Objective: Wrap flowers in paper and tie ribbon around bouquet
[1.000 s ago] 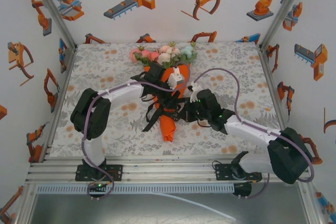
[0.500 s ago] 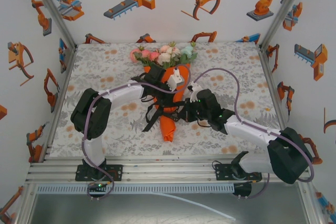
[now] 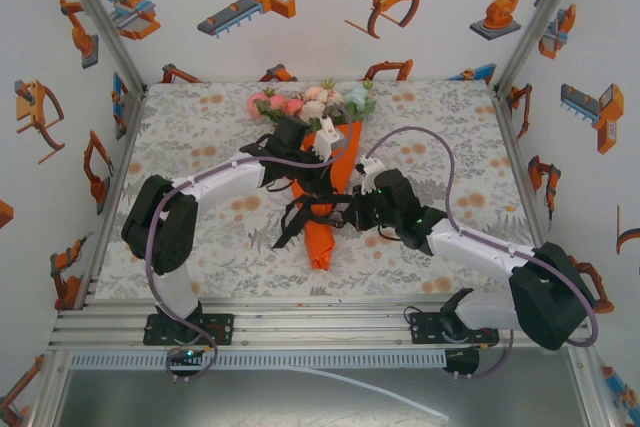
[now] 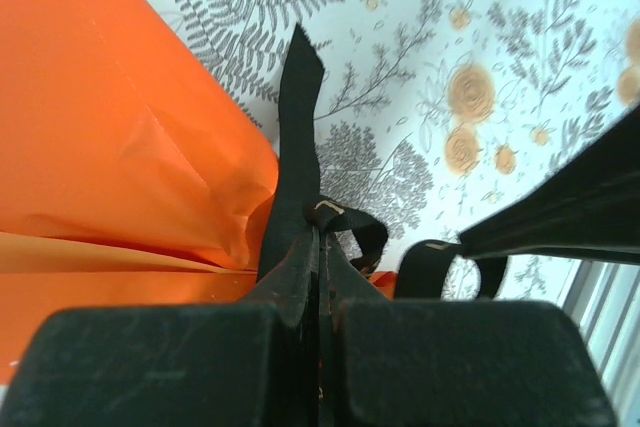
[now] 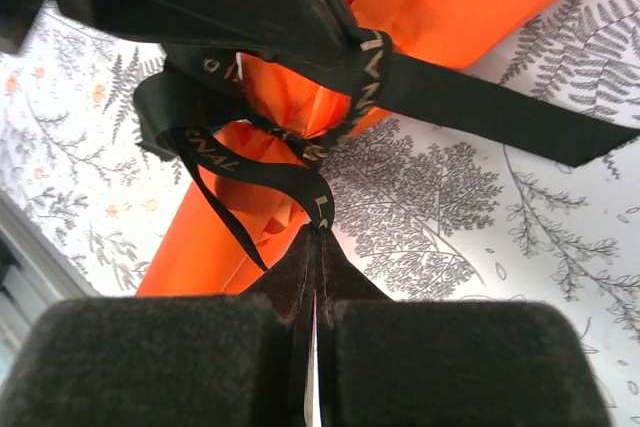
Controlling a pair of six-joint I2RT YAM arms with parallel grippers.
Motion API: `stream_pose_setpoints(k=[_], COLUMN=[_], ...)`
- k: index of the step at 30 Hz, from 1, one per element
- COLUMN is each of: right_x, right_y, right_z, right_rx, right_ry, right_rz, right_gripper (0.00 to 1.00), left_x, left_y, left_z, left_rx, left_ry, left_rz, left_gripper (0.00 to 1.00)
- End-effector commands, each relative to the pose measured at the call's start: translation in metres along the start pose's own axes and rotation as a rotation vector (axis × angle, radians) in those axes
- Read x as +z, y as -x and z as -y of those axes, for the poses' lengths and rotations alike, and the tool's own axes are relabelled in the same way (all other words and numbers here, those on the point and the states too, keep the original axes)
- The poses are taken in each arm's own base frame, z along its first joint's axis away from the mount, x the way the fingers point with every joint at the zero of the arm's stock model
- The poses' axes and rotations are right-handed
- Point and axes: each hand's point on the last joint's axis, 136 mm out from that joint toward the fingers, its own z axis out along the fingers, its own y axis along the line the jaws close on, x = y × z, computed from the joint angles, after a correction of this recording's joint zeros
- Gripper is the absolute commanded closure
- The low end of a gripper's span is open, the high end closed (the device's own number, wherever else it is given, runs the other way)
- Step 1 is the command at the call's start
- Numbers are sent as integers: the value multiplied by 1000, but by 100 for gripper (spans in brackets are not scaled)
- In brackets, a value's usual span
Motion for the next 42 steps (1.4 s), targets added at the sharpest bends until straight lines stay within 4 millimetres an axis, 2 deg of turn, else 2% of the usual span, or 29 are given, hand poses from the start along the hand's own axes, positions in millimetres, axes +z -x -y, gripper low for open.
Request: stream_pose_setpoints(k=[1,7,12,17,26,28,34,39,42], right_x=[6,15,17,21,37,37,40,48,54], right_y=[28,56,60,61,53,51,48,51,53], right_z=[-3,-18,-37,-11,10,12,13,-5,-5], right_rx=[-105,-137,-136,-145,-161,-164,-170,-185,-171], right_ry=[-23,48,152,6,-90,-102,-105,-3,0], right_rz=[76,181,248,292,278,277,276,282,283], right_gripper=[100,100,98,82,78,75,56,55,60], left_x=[-11,-7,-9,-10,-13,-13,-13,-15,-18], left_y=[10,3,3,5,4,4,7,10,15], left_z=[7,4,-3,-4,-8,-8,-7,-8,-4], left_rx=[-49,-86,-97,-107,-125,-131,-137,-152,-186], left_ry=[-16,-8,25,19,31,32,19,17,-15], left_rz=[51,29,21,32,29,30,38,46,63], left_gripper=[100,100,100,100,100,100,100,100,100])
